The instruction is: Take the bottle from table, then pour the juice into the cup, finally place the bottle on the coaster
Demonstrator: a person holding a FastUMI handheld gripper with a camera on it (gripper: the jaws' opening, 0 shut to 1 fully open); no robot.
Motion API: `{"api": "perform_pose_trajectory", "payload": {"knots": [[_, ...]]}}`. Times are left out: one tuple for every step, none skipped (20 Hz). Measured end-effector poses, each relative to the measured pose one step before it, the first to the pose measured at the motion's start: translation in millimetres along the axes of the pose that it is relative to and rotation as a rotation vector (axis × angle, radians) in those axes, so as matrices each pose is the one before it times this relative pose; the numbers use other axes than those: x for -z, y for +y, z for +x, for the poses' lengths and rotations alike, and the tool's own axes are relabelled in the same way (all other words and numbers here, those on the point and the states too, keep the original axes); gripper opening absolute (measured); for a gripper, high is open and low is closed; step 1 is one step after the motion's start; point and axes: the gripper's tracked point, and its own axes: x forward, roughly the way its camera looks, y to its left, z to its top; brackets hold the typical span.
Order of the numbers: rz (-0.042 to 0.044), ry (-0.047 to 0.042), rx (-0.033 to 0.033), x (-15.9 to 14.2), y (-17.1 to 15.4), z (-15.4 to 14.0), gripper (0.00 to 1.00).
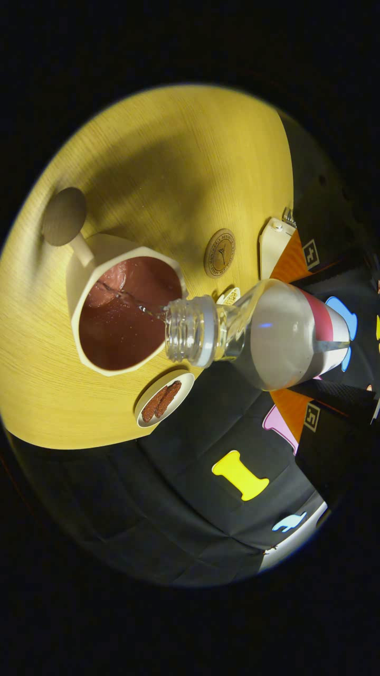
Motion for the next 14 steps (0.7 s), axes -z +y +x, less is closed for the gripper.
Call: {"api": "perform_pose_trajectory", "payload": {"knots": [[0.01042,0.00405,0.00031,0.98,0.06,-0.33,0.75],[0.01172,0.00395,0.00000,0.81,1.62,-0.65,0.75],[0.01826,-0.00009,-0.00522,-0.19,2.35,-0.39,0.76],[0.01913,0.00363,-0.00725,1.06,2.55,0.32,0.76],[0.01688,-0.00023,-0.00852,0.27,1.68,-0.75,0.76],[0.01181,0.00055,-0.00655,-0.09,0.70,0.58,0.76],[0.00811,0.00100,-0.00406,-0.05,0.37,-0.37,0.76],[0.00780,0.00158,-0.00219,0.48,0.64,0.10,0.76],[0.00837,0.00156,-0.00329,0.05,1.23,-0.80,0.76],[0.00656,-0.00067,-0.00626,0.82,4.11,-0.70,0.76],[0.00314,-0.00615,-0.00340,-0.79,2.85,-0.35,0.76],[0.00263,-0.00243,-0.00119,-0.63,0.03,-1.25,0.76],[0.00590,0.00067,-0.00271,1.10,1.43,-1.17,0.76],[0.00467,-0.00129,-0.00388,0.41,0.73,-0.49,0.76]]}}
